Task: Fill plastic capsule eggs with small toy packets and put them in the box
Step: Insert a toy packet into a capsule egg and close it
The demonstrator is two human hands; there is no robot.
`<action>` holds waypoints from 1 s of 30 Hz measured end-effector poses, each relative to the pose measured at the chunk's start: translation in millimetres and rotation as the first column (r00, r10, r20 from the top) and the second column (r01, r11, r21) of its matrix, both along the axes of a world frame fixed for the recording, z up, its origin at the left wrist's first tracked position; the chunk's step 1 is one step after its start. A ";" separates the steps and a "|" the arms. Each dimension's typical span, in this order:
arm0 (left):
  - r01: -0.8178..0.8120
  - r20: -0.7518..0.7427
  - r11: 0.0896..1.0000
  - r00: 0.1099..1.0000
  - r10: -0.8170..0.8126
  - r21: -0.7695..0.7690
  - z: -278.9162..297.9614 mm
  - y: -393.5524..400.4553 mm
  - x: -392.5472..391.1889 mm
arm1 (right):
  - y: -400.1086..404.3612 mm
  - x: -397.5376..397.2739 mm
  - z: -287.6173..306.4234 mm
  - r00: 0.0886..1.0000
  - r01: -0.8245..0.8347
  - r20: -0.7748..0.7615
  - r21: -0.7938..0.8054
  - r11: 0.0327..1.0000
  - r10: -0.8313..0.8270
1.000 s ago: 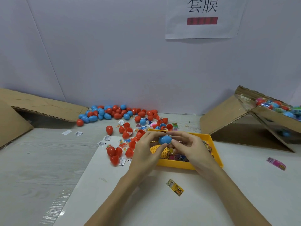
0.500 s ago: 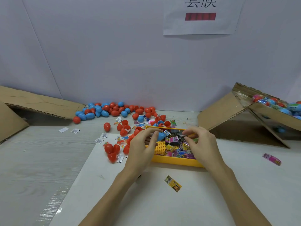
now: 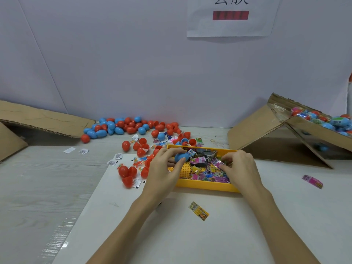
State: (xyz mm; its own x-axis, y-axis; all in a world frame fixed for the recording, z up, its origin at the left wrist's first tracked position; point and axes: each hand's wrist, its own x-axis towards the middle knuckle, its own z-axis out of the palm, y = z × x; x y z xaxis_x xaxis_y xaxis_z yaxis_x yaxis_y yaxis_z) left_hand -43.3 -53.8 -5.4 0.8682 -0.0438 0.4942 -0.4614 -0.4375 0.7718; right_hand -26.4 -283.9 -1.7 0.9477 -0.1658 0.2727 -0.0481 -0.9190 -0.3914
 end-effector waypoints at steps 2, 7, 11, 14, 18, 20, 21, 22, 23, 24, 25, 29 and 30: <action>0.002 0.000 1.000 1.000 -0.002 0.005 0.2 -0.2 -0.5 | 1.8 -0.6 0.1 1.000 -0.021 0.017 0.038 0.999 0.020; 0.009 0.005 1.000 1.000 -0.009 -0.001 1.8 -0.9 -2.5 | -0.4 3.5 0.5 0.999 -0.029 0.024 0.149 0.988 0.026; 0.011 0.024 1.000 1.000 -0.011 0.014 1.9 -2.2 -4.6 | 1.4 0.1 4.3 0.994 -0.109 0.045 0.214 0.971 0.102; 0.015 0.026 1.000 1.000 -0.015 0.023 2.0 -2.6 -4.9 | 6.9 -4.4 6.9 0.984 -0.178 0.056 0.146 0.973 0.171; 0.017 0.035 0.999 0.999 -0.018 0.032 1.5 -2.1 -4.6 | 8.5 -5.1 7.5 0.974 -0.219 0.083 0.130 0.967 0.209; 0.020 0.035 0.999 0.999 -0.021 0.041 1.3 -2.5 -4.2 | 8.4 -5.5 7.6 0.971 -0.227 0.108 0.156 0.961 0.212; 0.021 0.036 0.999 0.999 -0.022 0.045 1.2 -2.6 -4.1 | 8.4 -5.8 7.7 0.970 -0.230 0.119 0.169 0.958 0.212; 0.021 0.037 0.999 0.999 -0.023 0.045 1.1 -2.8 -4.0 | 8.3 -6.1 7.8 0.970 -0.231 0.126 0.183 0.956 0.210; 0.020 0.038 0.999 0.999 -0.022 0.044 0.9 -2.8 -3.9 | 8.3 -6.3 7.8 0.970 -0.230 0.131 0.196 0.953 0.207; 0.018 0.037 0.999 0.999 -0.020 0.044 0.8 -2.8 -3.8 | 8.5 -6.5 8.0 0.970 -0.228 0.137 0.209 0.951 0.202; 0.015 0.038 0.999 0.999 -0.017 0.046 0.5 -2.7 -4.0 | 8.5 -6.8 8.3 0.970 -0.224 0.146 0.218 0.950 0.196; 0.016 0.047 0.998 0.999 -0.019 0.066 -0.2 -2.8 -4.1 | 7.9 -6.9 9.5 0.964 -0.220 0.206 0.260 0.940 0.168; 0.016 0.047 0.997 0.999 -0.019 0.074 -0.4 -3.0 -3.9 | 8.2 -7.1 9.7 0.961 -0.218 0.226 0.268 0.939 0.159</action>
